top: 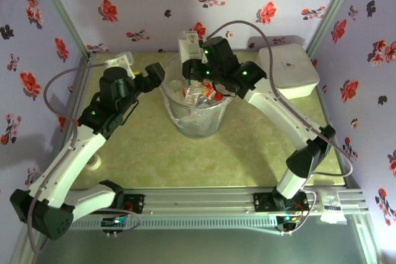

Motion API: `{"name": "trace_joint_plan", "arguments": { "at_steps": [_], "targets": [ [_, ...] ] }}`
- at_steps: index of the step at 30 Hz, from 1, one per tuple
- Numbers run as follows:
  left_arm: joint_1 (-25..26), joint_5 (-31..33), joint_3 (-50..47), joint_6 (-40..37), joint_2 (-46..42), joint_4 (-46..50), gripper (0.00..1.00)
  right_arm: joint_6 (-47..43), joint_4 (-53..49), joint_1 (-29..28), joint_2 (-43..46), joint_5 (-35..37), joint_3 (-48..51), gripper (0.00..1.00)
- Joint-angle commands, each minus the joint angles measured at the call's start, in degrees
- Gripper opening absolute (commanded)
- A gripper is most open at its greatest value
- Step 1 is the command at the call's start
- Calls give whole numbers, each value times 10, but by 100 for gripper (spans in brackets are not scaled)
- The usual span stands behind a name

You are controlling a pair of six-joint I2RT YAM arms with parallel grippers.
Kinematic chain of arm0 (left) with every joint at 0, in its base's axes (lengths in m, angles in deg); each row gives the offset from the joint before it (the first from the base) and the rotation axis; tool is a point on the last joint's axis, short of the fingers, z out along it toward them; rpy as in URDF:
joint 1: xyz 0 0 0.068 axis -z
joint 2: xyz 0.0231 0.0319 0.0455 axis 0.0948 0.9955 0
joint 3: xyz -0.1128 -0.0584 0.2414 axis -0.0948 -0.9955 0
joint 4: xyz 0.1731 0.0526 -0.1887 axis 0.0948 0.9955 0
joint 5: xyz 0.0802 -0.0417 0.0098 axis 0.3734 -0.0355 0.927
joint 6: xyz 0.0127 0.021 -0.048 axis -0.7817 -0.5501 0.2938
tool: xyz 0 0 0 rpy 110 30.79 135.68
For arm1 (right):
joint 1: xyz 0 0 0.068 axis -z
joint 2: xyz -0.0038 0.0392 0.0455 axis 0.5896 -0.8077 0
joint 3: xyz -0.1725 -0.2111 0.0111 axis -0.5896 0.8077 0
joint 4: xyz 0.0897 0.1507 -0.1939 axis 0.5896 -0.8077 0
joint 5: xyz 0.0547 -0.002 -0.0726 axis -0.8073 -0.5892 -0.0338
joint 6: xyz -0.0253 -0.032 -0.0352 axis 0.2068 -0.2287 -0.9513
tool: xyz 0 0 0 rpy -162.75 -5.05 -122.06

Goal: Put the plastic bottles in the bin

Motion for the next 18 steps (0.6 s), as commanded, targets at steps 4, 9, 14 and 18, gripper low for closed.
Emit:
{"name": "trace_joint_plan", "arguments": {
  "at_steps": [4, 9, 14, 18],
  "targets": [
    [-9, -7, 34, -24, 42, -13, 97, 12, 10, -19, 15, -8, -9, 68],
    [-14, -11, 53, -31, 72, -24, 97, 10, 2, -23, 63, 6, 27, 79],
    [-18, -24, 76, -33, 101, -37, 97, 8, -5, -23, 91, 26, 55, 78],
    [-18, -50, 91, -43, 124, -31, 97, 3, -2, -22, 108, 34, 69, 74]
  ]
}}
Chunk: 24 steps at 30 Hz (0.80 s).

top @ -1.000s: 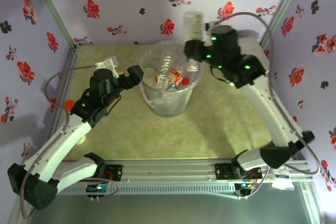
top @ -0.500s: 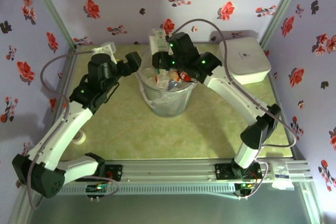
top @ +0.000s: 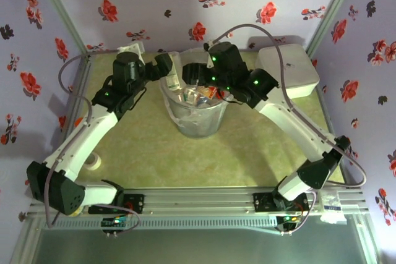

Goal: Put the plastic bottles in the bin

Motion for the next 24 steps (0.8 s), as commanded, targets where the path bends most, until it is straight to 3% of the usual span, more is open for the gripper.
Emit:
{"name": "trace_joint_plan", "arguments": {
  "at_steps": [1, 6, 8, 10, 11, 16, 24],
  "targets": [
    [-5, -25, 28, -24, 18, 0, 97, -8, 2, -1, 22, 22, 21, 74],
    [-5, 31, 40, -41, 19, 5, 97, -9, 5, 15, 56, 23, 47, 73],
    [-8, 42, 42, -36, 13, -6, 90, -5, 6, 27, 71, 23, 65, 72],
    [-8, 37, 43, -39, 10, -22, 71, 4, 10, 43, 89, 23, 91, 72],
    [-8, 30, 46, -40, 14, -25, 67, 8, 12, 50, 98, 23, 103, 72],
    [-8, -21, 95, -57, 64, 2, 65, 31, 18, 82, 145, 22, 171, 71],
    [16, -40, 131, -74, 132, 32, 32, 47, 7, 103, 197, 28, 235, 72]
  ]
}}
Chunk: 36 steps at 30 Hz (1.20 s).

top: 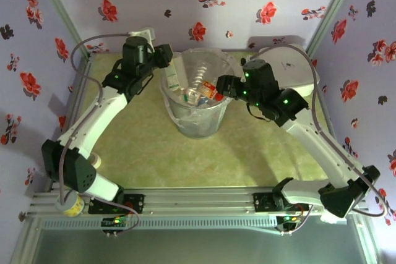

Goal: Put the plastic bottles in the bin

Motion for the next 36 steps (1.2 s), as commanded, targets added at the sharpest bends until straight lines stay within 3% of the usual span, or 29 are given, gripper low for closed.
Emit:
{"name": "trace_joint_plan", "arguments": {
  "at_steps": [1, 7, 16, 17, 21, 25, 27, 31, 36],
  "targets": [
    [22, -18, 21, -23, 20, 31, 29, 14, -2, 8, 25, 14, 16, 72],
    [57, -17, 40, -54, 39, 42, 29, 14, -10, 28, 46, 42, 36, 72],
    [61, 4, 19, -56, 27, 45, 31, 12, -1, 60, 59, 26, 53, 73],
    [61, 4, 17, -58, 22, 43, 32, 11, 1, 62, 59, 25, 51, 73],
    [59, 6, 26, -63, -1, 40, 58, 6, 7, 74, 55, 15, 40, 75],
    [59, 2, 41, -64, -15, 51, 66, -1, 10, 84, 50, 14, 30, 76],
    [61, 0, 38, -64, -24, 53, 65, -5, 12, 90, 49, 12, 24, 75],
    [71, -7, 42, -66, -24, 71, 52, -19, 16, 102, 35, 9, 2, 71],
    [95, -4, 54, -81, 1, 101, 38, -46, 21, 108, -5, 7, -50, 55]
  ]
}}
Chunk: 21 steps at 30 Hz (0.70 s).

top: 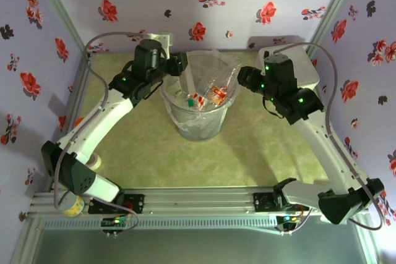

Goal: Put the plastic bottles in the bin

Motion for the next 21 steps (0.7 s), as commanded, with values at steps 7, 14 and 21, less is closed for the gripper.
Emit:
{"name": "trace_joint_plan", "arguments": {
  "at_steps": [7, 14, 21],
  "targets": [
    [24, -9, 10, -10, 40, 30, 36, -49, 19, 6, -96, -32, -104, 46],
    [31, -55, 15, 9, 67, 11, 36, -32, 34, 4, -163, -127, -128, 46],
    [31, -75, 6, 17, 51, -10, 38, -12, 57, -8, -150, -176, -97, 46]
  ]
}}
